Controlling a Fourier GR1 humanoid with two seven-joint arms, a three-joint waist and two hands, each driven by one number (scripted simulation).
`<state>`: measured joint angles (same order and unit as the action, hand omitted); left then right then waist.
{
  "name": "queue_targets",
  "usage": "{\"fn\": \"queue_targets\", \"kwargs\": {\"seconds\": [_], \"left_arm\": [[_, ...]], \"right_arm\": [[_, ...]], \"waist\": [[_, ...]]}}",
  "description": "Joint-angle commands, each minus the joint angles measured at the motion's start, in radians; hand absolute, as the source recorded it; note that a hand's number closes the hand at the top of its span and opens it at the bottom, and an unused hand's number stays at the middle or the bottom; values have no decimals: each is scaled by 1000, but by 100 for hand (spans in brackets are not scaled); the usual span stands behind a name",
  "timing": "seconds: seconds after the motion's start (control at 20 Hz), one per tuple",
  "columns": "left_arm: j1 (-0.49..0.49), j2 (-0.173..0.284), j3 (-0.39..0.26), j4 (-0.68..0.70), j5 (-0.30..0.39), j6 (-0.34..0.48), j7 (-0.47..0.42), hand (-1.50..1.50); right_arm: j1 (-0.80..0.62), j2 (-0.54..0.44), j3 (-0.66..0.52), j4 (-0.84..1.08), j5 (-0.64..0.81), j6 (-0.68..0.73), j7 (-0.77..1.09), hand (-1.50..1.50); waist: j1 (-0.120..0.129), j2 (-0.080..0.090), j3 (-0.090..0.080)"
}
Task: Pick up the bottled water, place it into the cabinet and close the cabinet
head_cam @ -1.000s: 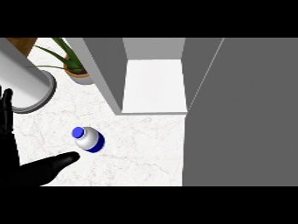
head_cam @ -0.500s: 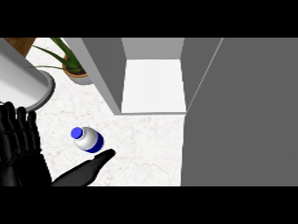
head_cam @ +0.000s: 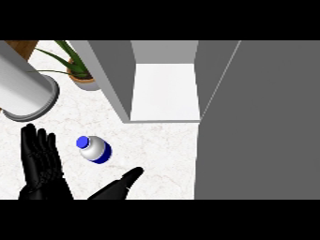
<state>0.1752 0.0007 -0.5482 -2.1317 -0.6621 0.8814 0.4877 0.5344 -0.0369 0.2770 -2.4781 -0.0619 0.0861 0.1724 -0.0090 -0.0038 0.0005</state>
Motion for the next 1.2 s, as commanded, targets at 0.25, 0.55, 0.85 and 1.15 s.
{"fn": "queue_targets", "kwargs": {"seconds": [0.25, 0.55, 0.85, 1.15], "left_arm": [[5, -1, -17, 149, -7, 198, -45, -150], [58, 107, 119, 182, 315, 172, -239, -150], [11, 81, 219, 333, 537, 137, -439, -150], [40, 1, 285, 508, 756, 62, -752, -150]], "right_arm": [[201, -21, 59, -134, 20, 15, -62, -150], [257, -79, -25, -145, -69, 68, -129, -150], [340, -76, 41, -157, -6, 74, -198, -150], [400, -100, 35, -140, -12, 90, -266, -150]], "waist": [[-8, 0, -1], [-7, -1, -3], [-12, -2, -4], [-8, -2, -4]]}}
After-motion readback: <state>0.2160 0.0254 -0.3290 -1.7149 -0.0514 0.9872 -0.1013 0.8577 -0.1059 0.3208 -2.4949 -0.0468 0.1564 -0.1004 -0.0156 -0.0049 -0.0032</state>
